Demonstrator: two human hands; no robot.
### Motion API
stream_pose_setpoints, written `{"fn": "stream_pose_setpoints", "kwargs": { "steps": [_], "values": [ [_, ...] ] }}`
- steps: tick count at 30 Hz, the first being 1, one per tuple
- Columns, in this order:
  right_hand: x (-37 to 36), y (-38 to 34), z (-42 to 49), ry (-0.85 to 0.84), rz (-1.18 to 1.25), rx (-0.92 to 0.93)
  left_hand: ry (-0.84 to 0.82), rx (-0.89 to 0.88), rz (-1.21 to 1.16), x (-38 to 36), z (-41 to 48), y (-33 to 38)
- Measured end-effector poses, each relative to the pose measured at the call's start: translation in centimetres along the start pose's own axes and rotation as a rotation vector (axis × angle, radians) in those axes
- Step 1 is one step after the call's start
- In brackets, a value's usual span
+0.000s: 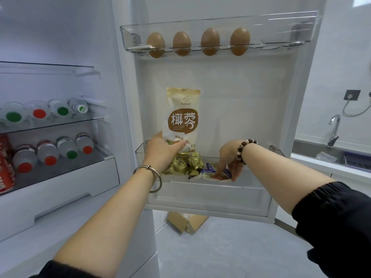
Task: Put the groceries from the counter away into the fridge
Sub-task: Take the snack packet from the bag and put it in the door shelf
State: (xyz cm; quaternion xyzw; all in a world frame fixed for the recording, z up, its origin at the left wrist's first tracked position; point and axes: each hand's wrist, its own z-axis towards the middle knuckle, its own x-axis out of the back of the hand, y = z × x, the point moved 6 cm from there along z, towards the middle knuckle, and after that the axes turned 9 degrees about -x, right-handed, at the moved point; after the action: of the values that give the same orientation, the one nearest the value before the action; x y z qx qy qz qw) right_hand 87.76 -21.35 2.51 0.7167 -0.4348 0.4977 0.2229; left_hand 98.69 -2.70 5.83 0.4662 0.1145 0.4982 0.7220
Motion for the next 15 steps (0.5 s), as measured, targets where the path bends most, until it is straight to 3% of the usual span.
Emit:
{"fn": "stream_pose_setpoints", "kwargs": {
  "steps": [3, 6, 9, 13, 15],
  "values": [
    [-0.7, 0.1, -0.1, -0.093, -0.063, -0.039, -0.015, -0.002, 0.008, -0.1, 0.0, 0.0],
    [0.6, -0.1, -1.4, 0.025, -0.152, 0.009, -0.042, -0.011, 0.048, -0.3, 0.4, 0.0],
    [3.0, -0.1, -2.3, 0.173, 0.199, 0.123, -0.148, -0.046, 0.100, -1.1, 1.0, 0.6],
    [7.2, 1.8, -5.1, 0.564, 0.731, 0.318, -0.291, -0.143, 0.164, -3.2, 1.7, 2.0],
    [8.1, 2.8, -6.8, 0.603, 0.903, 0.440, -0.337, -0.150, 0.196, -4.4, 2.0, 2.5]
  ]
}}
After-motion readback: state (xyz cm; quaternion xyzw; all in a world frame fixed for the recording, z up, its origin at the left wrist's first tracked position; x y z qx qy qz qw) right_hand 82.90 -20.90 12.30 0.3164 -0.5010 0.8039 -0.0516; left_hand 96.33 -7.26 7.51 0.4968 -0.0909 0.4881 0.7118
